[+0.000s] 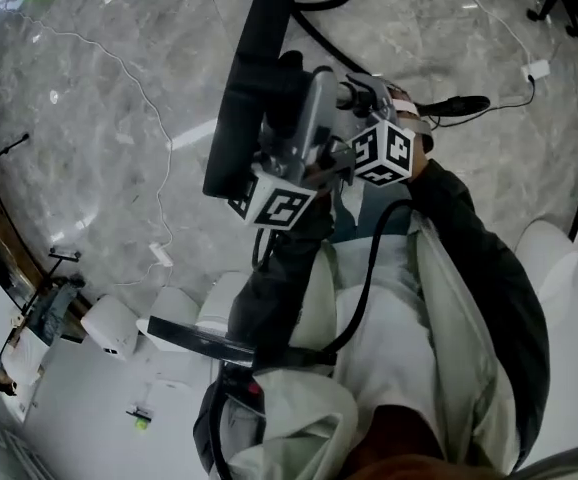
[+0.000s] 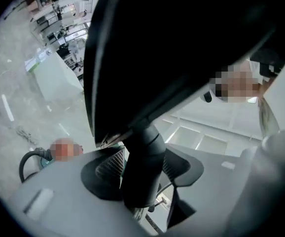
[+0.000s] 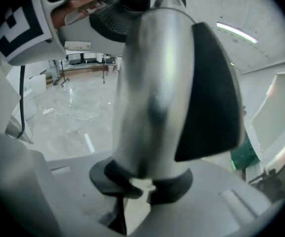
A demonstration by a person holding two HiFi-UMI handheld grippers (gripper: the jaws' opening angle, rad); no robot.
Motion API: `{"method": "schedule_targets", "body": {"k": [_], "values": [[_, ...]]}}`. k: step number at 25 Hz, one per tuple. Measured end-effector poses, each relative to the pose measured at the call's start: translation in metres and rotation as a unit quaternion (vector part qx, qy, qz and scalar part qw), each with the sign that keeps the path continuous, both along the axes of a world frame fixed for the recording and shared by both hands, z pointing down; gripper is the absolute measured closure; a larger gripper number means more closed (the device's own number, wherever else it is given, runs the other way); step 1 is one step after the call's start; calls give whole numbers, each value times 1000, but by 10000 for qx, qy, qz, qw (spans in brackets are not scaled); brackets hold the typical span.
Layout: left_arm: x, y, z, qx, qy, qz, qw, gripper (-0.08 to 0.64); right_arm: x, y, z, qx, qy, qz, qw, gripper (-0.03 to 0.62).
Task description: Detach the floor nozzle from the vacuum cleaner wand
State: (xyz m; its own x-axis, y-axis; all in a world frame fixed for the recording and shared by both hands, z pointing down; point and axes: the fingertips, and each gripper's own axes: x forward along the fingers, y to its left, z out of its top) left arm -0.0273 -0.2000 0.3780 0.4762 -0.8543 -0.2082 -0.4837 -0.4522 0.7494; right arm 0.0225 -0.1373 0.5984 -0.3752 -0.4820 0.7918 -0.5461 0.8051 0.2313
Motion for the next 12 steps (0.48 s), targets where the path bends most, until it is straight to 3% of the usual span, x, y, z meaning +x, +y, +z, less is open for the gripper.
{"method": "schedule_targets", "body": {"k": [3,5,7,9,10,11,12], "values": [[-5,35,-52,481,155,653,9966,327,-11,21,-54,381,-180,345,9985,497],[-3,64,-99,1021,238,1218,9870,325,-18,32,-101,862,-816,348,9923,499],[-2,96,-152,1630,229,1771,9703,324,-34,48,-162,1447,-1770,-155,9734,502],[-6,125,-199,2198,181,2221,9497,324,-55,67,-215,1887,-2483,-955,9453,503],[-10,135,-216,2433,164,2337,9412,324,-65,75,-233,1875,-2711,-1187,9366,506],[-16,141,-228,2616,157,2344,9362,327,-73,79,-242,1669,-2797,-1269,9369,519],[-22,141,-234,2745,152,2223,9354,331,-79,79,-244,1362,-2676,-1245,9457,533]]}}
